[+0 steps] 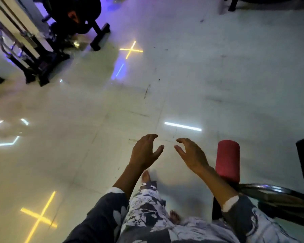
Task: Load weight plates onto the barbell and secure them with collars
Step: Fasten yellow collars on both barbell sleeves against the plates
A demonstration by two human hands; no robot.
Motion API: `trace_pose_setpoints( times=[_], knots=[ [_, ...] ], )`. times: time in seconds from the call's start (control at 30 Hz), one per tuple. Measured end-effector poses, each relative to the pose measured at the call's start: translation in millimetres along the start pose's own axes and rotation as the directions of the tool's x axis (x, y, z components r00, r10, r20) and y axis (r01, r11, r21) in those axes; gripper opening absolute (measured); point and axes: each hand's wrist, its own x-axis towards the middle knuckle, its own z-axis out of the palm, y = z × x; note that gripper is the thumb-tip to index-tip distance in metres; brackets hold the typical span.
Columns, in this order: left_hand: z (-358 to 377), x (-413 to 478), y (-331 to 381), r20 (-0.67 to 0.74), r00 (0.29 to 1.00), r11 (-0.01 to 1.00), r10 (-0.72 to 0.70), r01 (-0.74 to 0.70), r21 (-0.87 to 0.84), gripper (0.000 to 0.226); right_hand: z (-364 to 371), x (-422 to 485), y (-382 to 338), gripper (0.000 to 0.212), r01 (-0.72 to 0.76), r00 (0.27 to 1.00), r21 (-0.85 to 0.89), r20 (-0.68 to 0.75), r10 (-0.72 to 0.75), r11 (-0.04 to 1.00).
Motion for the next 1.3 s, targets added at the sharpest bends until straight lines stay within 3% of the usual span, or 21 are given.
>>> trace_pose_setpoints(
  times=[0.13,0.33,0.57,0.77,0.93,1.1,1.2,1.3],
  knots=[
    [-20.8,136.5,-19.1,0.043,0.994,0.995,0.098,-0.098,0.008,0.053,-29.1,120.3,-16.4,0.039,-0.027,0.996,-0.005,-0.089,0.026,1.0],
    [-52.6,313.7,-1.6,0.146,0.956,0.967,0.255,-0.256,-0.008,0.061,-89.6,248.1,-29.1,0.038,-0.17,0.959,0.101,-0.212,0.188,0.98],
    [-29.4,483.8,81.4,0.323,0.811,0.86,0.488,-0.511,-0.017,0.055,-167.1,340.6,36.4,0.036,-0.364,0.856,0.086,-0.361,0.37,0.927],
    [16.2,600.1,179.0,0.389,0.703,0.767,0.596,-0.642,-0.014,0.051,-248.9,410.1,129.0,0.042,-0.442,0.779,0.12,-0.441,0.447,0.889],
    [56.9,692.6,307.8,0.47,0.574,0.658,0.67,-0.753,-0.019,0.05,-352.9,448.0,212.4,0.041,-0.514,0.718,0.105,-0.491,0.494,0.852],
    [109.1,760.3,428.4,0.535,0.393,0.503,0.748,-0.861,-0.07,0.051,-443.6,464.1,301.5,0.039,-0.603,0.605,0.143,-0.559,0.567,0.785],
    [150.3,802.8,501.7,0.549,0.322,0.445,0.772,-0.89,-0.102,0.051,-491.8,473.7,358.6,0.04,-0.646,0.553,0.171,-0.567,0.61,0.744],
    [195.1,842.4,584.4,0.529,0.235,0.366,0.815,-0.918,-0.155,0.051,-540.0,482.3,422.3,0.039,-0.689,0.455,0.234,-0.597,0.661,0.686]
  ],
)
